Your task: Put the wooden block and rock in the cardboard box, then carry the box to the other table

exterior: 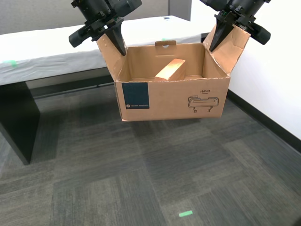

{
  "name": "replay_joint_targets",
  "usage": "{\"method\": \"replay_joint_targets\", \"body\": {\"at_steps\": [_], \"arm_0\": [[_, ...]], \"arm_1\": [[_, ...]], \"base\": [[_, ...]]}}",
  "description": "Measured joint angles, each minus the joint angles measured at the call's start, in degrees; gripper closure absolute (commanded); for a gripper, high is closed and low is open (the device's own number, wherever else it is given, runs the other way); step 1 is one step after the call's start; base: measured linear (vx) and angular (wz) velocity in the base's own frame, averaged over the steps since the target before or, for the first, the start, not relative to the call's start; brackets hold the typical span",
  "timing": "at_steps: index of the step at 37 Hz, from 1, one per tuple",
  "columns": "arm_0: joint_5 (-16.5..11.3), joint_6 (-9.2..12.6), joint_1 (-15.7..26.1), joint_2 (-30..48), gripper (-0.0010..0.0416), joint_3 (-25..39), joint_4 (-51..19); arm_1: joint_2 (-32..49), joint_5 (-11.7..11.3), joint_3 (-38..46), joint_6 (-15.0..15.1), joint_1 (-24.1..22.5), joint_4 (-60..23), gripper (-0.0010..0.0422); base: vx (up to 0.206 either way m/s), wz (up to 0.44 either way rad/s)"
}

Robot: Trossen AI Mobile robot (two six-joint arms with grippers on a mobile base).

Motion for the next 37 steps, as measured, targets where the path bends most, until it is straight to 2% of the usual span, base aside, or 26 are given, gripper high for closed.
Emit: {"method": "replay_joint_targets", "body": {"at_steps": [5, 10, 25, 35, 37], "arm_0": [[0.0, 0.0, 0.0, 0.0, 0.0406, 0.0, 0.0], [0.0, -0.1, 0.0, 0.0, 0.0406, 0.0, 0.0], [0.0, -0.2, 0.0, 0.0, 0.0406, 0.0, 0.0], [0.0, -0.2, 0.0, 0.0, 0.0406, 0.0, -0.1], [0.0, -0.2, 0.1, 0.0, 0.0406, 0.0, -0.2]], "arm_1": [[0.0, -0.1, 0.0, 0.0, 0.0, 0.0, 0.0413], [0.0, -0.3, 0.0, -1.4, 0.0, 0.0, 0.0413], [0.0, -0.7, 0.0, -1.7, -0.2, 0.0, 0.0413], [0.0, -0.7, 0.0, 0.8, -0.3, -0.5, 0.0413], [0.0, -0.7, 0.0, 2.2, -0.3, -1.2, 0.0413]], "base": [[0.163, 0.167], [0.166, 0.113], [0.166, 0.119], [0.166, 0.135], [0.168, 0.185]]}}
